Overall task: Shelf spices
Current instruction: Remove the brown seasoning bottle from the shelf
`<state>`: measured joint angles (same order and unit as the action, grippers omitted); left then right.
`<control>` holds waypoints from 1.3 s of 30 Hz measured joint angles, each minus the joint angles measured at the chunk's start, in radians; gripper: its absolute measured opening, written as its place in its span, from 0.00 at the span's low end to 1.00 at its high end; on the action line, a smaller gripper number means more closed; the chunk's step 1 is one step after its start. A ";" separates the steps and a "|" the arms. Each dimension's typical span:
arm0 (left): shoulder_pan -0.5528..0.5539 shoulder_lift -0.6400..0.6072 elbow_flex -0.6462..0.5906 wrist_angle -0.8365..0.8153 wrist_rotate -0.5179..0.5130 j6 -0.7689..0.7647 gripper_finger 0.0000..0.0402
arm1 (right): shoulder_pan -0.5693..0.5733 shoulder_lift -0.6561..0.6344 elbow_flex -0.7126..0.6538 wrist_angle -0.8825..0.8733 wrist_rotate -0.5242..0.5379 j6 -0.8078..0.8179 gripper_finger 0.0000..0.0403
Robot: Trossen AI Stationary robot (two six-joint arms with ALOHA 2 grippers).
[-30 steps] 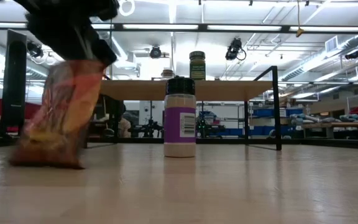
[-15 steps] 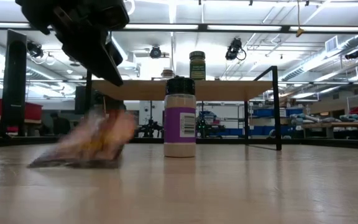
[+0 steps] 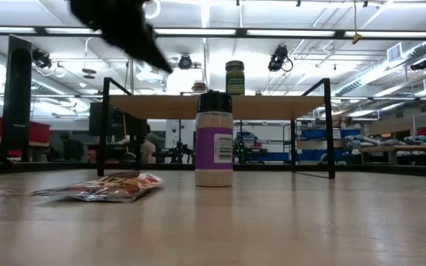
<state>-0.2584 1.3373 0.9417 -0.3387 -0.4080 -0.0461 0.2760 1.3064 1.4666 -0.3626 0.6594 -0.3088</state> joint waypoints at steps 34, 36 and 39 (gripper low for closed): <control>0.567 0.040 0.099 0.157 0.156 0.134 0.83 | 0.076 0.000 0.000 -0.054 0.001 -0.009 0.55; 0.580 0.069 0.099 0.166 0.174 0.136 0.83 | 0.076 0.000 0.000 -0.054 0.001 -0.009 0.55; 0.593 0.118 0.099 0.182 0.207 0.136 0.83 | 0.076 0.000 0.000 -0.059 0.001 -0.009 0.55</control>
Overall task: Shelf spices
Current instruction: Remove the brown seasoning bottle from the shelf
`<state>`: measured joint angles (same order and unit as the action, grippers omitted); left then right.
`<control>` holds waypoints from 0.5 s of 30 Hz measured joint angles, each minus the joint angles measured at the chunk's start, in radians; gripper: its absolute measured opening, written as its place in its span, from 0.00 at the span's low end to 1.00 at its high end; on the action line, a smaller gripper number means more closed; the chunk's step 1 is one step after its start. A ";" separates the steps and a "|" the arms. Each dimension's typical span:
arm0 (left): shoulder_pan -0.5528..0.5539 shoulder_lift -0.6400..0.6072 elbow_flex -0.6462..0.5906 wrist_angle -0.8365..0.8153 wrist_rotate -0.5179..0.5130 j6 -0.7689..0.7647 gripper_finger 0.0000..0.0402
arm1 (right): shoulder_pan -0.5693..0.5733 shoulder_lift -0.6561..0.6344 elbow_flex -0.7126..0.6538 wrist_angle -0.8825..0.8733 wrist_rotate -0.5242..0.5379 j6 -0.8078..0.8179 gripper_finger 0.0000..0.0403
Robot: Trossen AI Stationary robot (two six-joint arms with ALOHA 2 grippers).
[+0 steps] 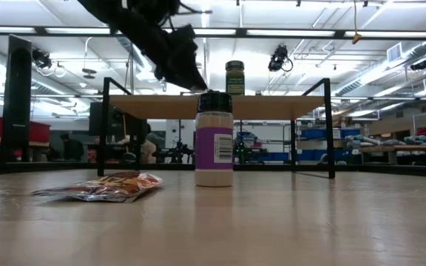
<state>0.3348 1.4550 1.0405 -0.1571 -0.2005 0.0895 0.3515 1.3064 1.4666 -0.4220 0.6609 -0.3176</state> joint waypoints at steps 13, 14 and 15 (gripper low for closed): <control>0.002 0.108 0.000 0.099 -0.033 -0.009 0.60 | 0.001 0.000 0.000 -0.002 0.000 0.000 0.55; 0.002 0.108 0.000 0.101 -0.035 -0.012 0.55 | 0.001 0.000 0.000 -0.002 0.000 0.000 0.55; 0.002 0.107 0.000 0.106 -0.036 -0.013 0.50 | 0.001 0.000 0.000 -0.002 0.000 0.000 0.55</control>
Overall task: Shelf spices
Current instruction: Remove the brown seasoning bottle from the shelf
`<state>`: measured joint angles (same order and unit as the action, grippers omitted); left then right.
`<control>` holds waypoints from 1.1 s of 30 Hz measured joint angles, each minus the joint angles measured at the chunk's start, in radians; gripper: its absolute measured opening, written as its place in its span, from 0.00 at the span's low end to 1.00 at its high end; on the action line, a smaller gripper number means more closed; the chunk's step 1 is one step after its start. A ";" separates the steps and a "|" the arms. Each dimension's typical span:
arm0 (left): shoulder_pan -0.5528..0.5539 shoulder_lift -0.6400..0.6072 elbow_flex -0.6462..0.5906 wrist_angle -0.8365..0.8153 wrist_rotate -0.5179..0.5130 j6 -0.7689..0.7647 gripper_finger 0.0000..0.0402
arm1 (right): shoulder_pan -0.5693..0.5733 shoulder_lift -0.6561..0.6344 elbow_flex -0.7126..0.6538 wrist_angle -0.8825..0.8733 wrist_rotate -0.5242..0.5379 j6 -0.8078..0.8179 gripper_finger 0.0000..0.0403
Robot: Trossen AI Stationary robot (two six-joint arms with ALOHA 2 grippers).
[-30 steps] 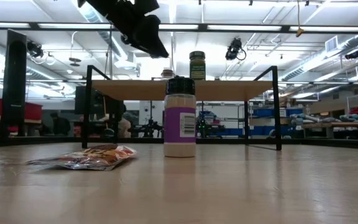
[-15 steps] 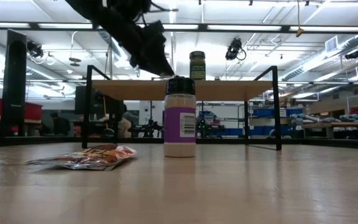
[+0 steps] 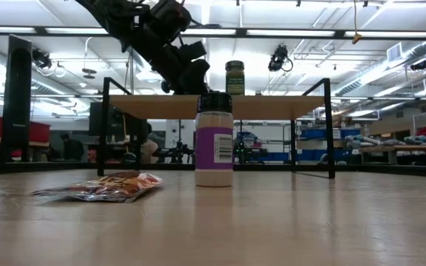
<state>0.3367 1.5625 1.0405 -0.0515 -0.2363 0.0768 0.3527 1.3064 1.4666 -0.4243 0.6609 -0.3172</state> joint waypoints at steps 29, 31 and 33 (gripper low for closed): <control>-0.254 -0.636 0.025 -0.422 0.056 -0.049 0.44 | -0.028 0.000 0.000 0.001 0.001 0.000 0.55; -0.308 -0.678 -0.024 -0.442 0.057 -0.086 0.44 | -0.028 0.000 0.000 0.001 0.001 -0.005 0.55; -0.365 -0.697 -0.096 -0.437 0.059 -0.118 0.44 | -0.028 0.000 0.000 0.001 0.000 -0.031 0.55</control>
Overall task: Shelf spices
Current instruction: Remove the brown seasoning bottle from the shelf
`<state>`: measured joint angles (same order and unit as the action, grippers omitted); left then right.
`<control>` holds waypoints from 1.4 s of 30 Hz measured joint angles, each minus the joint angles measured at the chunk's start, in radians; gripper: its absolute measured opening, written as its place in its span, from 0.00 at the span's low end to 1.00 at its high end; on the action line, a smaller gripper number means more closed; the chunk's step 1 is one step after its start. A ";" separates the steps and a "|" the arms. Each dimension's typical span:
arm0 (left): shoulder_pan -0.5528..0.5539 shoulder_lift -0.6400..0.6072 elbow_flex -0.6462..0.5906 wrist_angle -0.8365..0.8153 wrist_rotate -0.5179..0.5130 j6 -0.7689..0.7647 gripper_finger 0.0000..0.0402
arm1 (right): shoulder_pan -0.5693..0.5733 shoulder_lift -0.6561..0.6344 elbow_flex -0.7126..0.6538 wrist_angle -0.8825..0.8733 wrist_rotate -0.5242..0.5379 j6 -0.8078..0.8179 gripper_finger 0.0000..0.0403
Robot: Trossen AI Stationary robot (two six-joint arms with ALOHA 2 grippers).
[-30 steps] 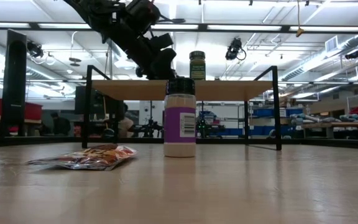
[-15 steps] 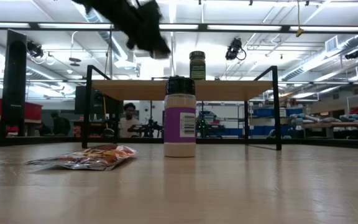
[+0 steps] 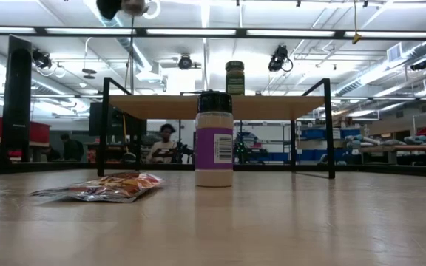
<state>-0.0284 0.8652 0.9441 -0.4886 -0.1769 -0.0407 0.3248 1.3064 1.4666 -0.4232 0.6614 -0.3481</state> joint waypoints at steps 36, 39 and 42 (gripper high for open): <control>-0.260 0.525 -0.570 0.735 -0.228 -0.311 0.46 | -0.079 0.000 0.000 0.041 -0.004 -0.047 0.55; -0.260 0.538 -0.570 0.749 -0.231 -0.332 0.55 | -0.079 0.000 0.000 0.041 0.020 -0.048 0.56; -0.260 0.538 -0.570 0.781 -0.234 -0.337 0.64 | -0.079 0.000 0.000 0.040 0.024 -0.048 0.59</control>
<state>-0.2882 1.4033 0.3740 0.2921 -0.4113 -0.3779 0.2462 1.3067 1.4666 -0.3828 0.6857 -0.3962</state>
